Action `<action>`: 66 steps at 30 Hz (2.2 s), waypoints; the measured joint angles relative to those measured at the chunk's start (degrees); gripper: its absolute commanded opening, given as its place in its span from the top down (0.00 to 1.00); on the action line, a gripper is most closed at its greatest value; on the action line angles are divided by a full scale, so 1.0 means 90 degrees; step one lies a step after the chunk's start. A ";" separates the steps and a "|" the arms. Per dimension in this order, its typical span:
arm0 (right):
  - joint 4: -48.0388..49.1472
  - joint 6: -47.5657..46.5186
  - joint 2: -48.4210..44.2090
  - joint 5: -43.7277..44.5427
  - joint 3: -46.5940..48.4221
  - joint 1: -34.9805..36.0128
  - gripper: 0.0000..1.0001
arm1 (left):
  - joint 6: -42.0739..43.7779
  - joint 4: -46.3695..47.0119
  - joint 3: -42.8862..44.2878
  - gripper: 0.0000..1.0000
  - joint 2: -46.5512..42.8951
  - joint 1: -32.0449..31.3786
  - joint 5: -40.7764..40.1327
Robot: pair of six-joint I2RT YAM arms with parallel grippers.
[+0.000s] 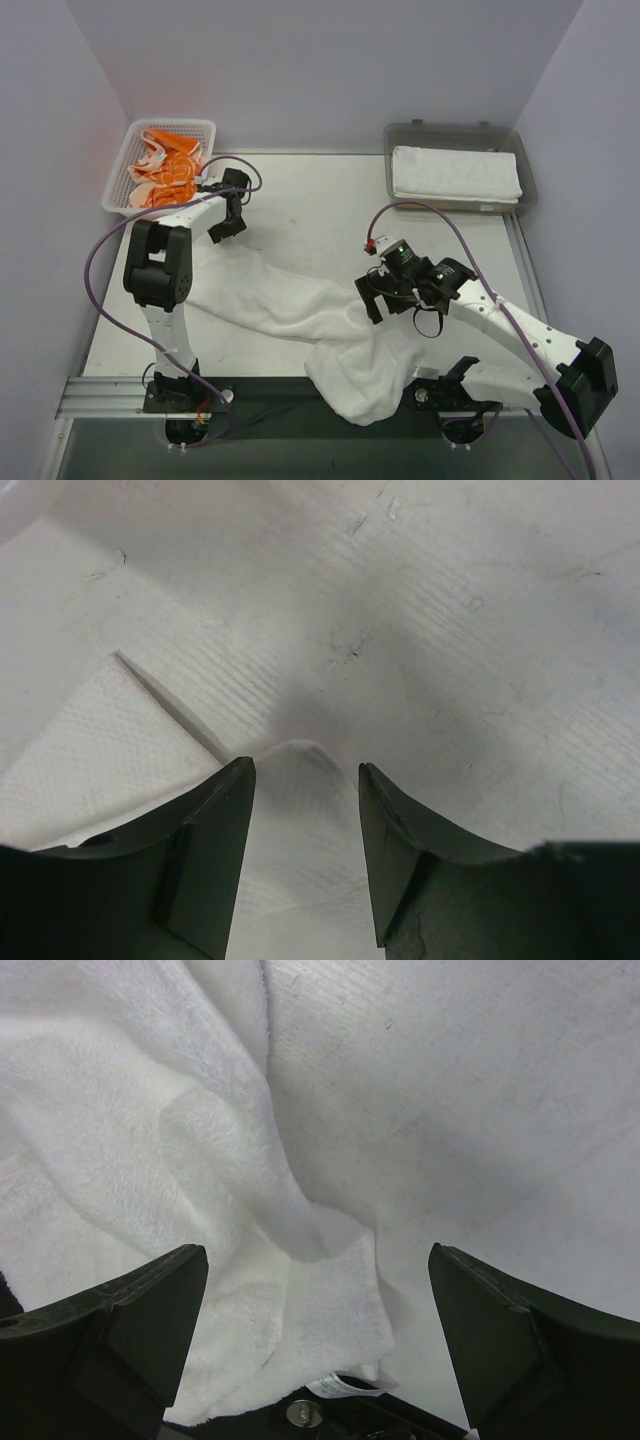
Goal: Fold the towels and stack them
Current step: Flatten out the crumpled towel
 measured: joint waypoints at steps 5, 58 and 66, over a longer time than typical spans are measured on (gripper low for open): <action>0.0032 0.0002 0.0000 -0.0068 -0.0010 0.0000 0.02 | -0.0036 -0.0029 0.0000 0.46 0.0199 0.0092 0.0000; -0.0597 0.1593 0.2960 -0.0219 0.0238 -0.0452 0.63 | 0.1982 0.0857 -0.0865 1.00 -0.3220 0.1819 0.0223; -0.0185 0.1168 0.3351 0.0284 0.1081 -0.1115 0.44 | 0.2067 0.1299 -0.1785 1.00 -0.3798 0.2385 0.0347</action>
